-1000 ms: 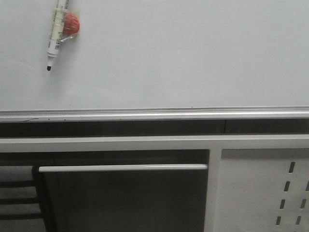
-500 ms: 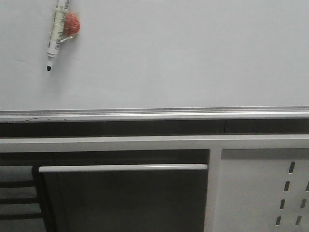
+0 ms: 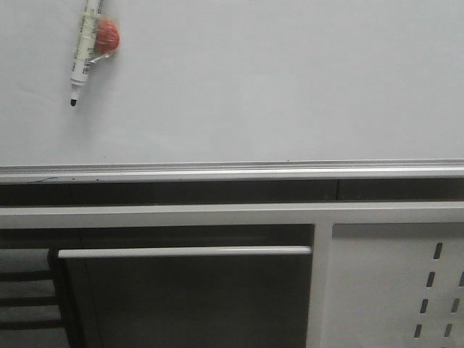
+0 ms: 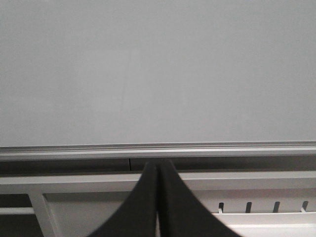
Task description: Write number 1 on whiteboard
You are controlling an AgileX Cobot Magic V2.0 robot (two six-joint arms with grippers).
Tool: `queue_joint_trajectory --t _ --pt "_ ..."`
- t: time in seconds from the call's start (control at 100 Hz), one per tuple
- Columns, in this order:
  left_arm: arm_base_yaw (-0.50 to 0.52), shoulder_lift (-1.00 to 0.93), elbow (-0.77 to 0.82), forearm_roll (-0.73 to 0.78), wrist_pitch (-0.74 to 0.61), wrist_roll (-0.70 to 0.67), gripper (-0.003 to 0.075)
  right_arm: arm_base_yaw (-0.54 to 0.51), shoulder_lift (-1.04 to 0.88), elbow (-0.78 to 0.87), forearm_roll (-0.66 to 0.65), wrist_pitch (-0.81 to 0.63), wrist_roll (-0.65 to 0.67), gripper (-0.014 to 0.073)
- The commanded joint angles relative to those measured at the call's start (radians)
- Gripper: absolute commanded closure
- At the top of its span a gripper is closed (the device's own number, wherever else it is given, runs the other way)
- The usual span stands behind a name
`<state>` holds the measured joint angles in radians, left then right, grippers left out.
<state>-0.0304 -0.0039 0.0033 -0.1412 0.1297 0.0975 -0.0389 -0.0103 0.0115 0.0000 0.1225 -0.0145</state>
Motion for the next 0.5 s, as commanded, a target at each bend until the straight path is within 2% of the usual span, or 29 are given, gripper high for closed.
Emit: queue_joint_trajectory --t 0.0,0.16,0.41,0.49 --pt "0.000 -0.021 0.041 -0.036 -0.099 -0.011 0.0741 0.000 -0.016 0.026 0.059 -0.083 -0.003 0.0659" --pt "0.000 -0.021 0.041 -0.155 -0.103 -0.011 0.0741 0.000 -0.016 0.026 0.305 -0.088 -0.003 0.0659" --pt "0.000 -0.021 0.037 -0.507 -0.121 -0.011 0.0741 0.000 -0.016 0.024 0.675 -0.089 -0.003 0.0658" --pt "0.000 -0.021 0.027 -0.607 -0.123 -0.011 0.0741 0.000 -0.016 0.006 0.708 -0.049 -0.003 0.0658"
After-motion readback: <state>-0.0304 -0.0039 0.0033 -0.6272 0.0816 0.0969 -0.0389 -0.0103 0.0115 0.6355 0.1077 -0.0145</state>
